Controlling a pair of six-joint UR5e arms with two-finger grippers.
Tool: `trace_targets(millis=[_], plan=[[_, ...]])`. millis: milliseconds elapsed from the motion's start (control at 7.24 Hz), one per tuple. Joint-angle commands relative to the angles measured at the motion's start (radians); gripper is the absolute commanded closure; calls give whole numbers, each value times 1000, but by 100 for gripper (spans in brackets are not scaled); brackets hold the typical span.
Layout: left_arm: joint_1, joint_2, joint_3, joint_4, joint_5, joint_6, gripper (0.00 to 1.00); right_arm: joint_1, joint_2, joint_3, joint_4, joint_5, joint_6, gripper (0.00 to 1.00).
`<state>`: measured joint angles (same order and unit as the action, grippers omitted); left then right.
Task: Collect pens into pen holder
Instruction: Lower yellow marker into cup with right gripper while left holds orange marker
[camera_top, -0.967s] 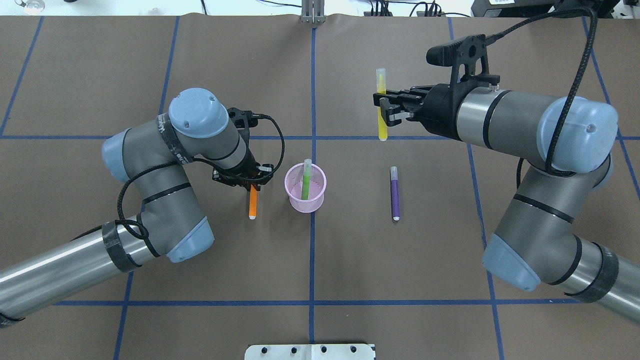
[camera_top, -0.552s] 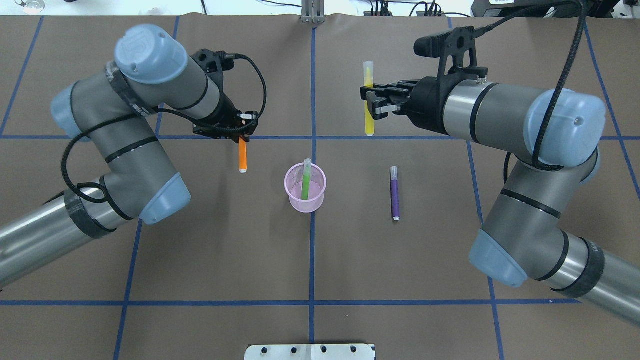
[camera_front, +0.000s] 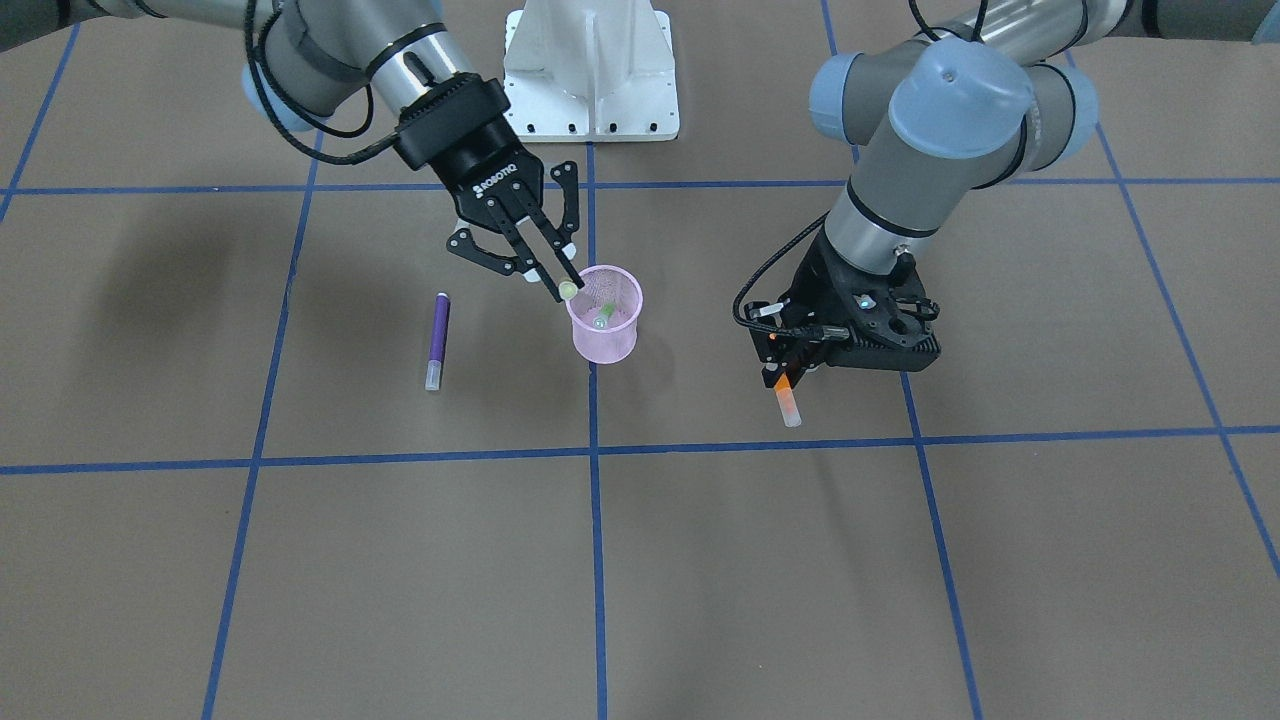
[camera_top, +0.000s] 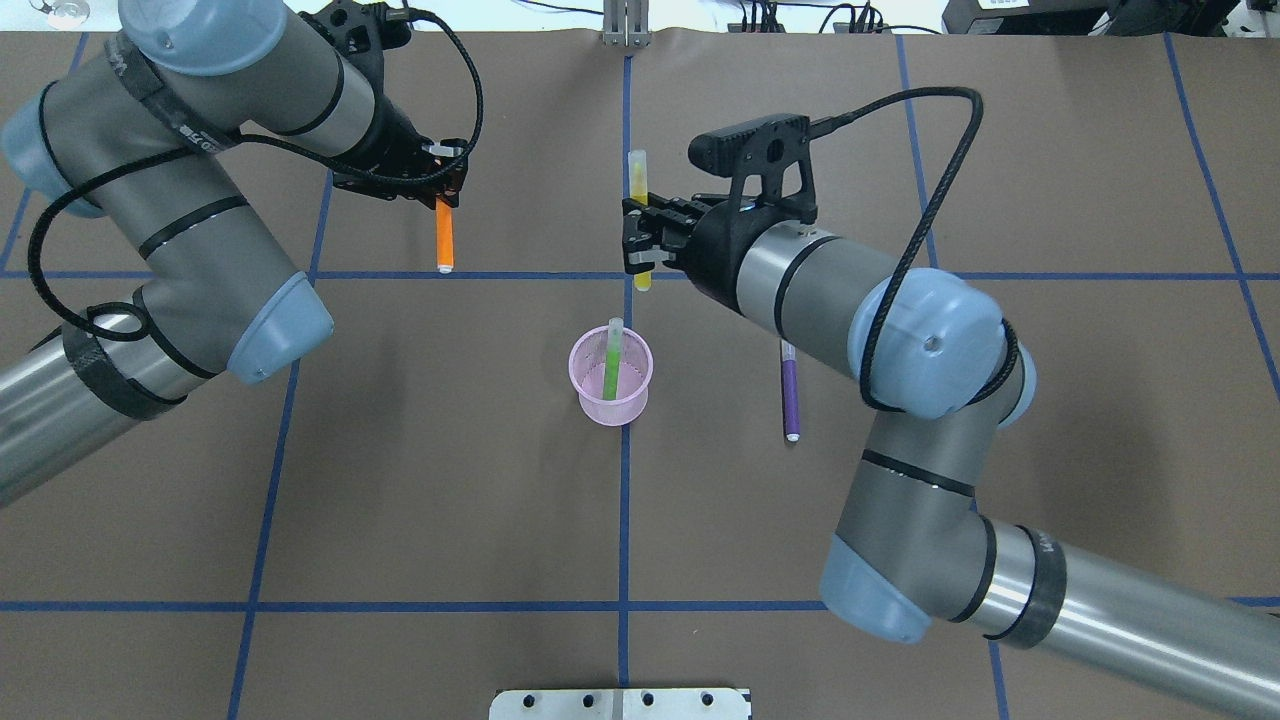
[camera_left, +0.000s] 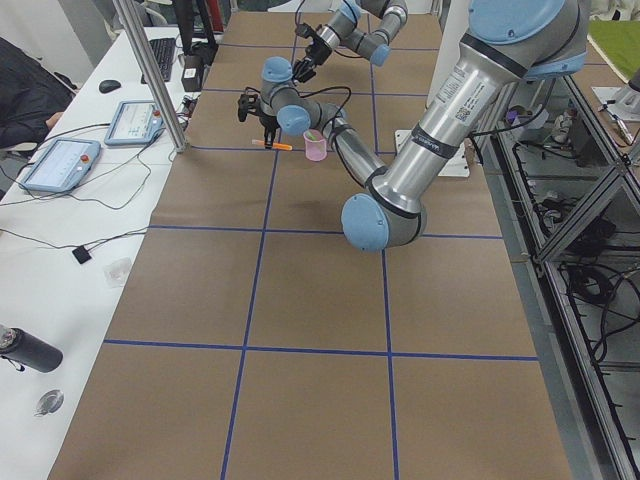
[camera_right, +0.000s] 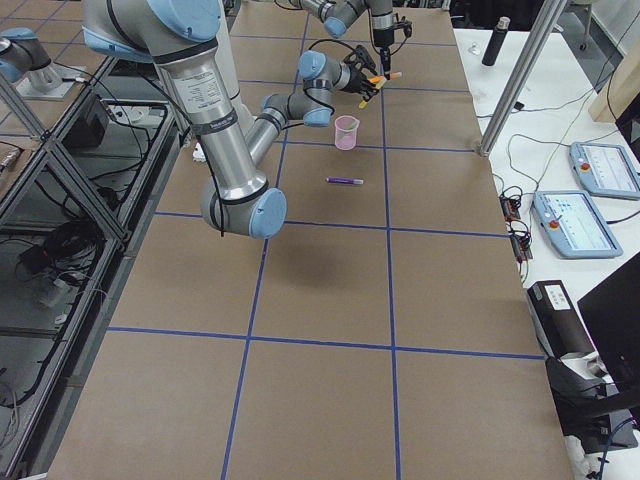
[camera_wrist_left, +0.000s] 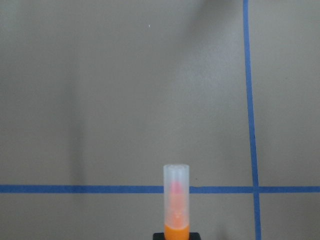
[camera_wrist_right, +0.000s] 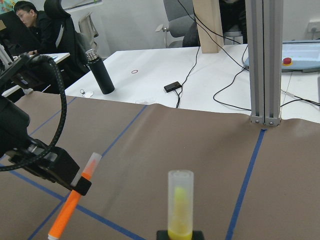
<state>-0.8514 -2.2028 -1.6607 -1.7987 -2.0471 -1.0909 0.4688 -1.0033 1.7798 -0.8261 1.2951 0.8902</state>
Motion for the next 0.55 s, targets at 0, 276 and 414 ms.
trace_targets(millis=[0,276,414], plan=[[-21,2,2,1,-4,8,100,-74,81,-141,11,-129,-2,100],[-24,8,10,-1,-1,9,100,-108,66,-141,13,-132,-2,100],[-24,8,12,1,-1,26,100,-120,49,-141,13,-132,-5,100]])
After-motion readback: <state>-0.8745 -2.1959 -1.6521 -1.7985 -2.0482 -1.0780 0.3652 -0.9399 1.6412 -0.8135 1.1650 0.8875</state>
